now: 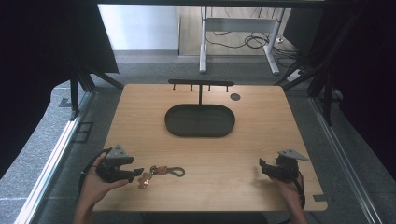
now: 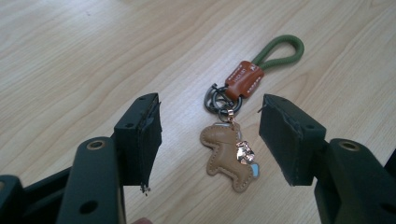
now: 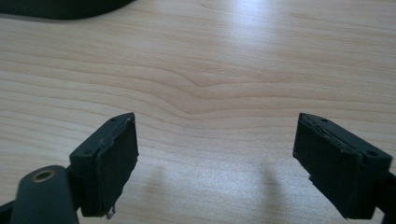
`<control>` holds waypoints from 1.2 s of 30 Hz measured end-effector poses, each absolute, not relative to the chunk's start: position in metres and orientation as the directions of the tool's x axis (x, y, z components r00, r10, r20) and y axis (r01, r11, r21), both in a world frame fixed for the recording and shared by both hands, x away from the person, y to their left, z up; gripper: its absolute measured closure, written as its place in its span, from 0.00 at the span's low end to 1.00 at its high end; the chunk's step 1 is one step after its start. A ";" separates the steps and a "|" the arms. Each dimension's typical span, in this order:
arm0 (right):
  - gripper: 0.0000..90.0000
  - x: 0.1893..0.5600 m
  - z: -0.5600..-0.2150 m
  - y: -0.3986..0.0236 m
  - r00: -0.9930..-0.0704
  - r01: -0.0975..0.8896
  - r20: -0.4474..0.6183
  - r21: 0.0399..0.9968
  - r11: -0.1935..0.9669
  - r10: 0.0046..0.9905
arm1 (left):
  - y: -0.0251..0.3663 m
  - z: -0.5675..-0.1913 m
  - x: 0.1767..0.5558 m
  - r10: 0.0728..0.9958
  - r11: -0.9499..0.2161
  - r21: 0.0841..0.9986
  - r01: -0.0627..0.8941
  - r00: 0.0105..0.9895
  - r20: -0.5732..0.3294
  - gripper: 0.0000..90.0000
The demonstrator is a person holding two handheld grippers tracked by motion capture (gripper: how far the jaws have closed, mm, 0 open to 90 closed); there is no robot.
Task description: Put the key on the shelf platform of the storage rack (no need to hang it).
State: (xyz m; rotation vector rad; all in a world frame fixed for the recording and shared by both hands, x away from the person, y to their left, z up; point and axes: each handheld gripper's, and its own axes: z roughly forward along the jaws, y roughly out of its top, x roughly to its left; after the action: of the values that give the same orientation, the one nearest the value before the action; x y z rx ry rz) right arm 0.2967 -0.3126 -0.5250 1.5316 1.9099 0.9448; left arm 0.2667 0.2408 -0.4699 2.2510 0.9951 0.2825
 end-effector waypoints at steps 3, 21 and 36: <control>0.18 0.295 -0.523 -0.315 -0.245 0.606 0.045 0.787 0.117 0.968 | 0.237 -0.473 0.269 0.713 -0.514 0.629 0.583 0.698 -0.065 0.44; 0.23 0.279 -0.514 -0.340 -0.247 0.577 0.105 0.814 0.059 0.963 | 0.234 -0.467 0.278 0.706 -0.544 0.610 0.576 0.707 -0.037 0.45; 0.26 0.272 -0.514 -0.338 -0.233 0.546 0.069 0.835 0.071 0.970 | 0.205 -0.447 0.295 0.618 -0.641 0.566 0.518 0.786 -0.019 0.46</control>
State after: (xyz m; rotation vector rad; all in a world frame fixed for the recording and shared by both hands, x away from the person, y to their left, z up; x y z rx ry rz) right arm 0.2716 -0.3380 -0.5137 1.5016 1.8326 1.0564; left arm 0.2950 0.2051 -0.4474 2.4132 0.8435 0.2372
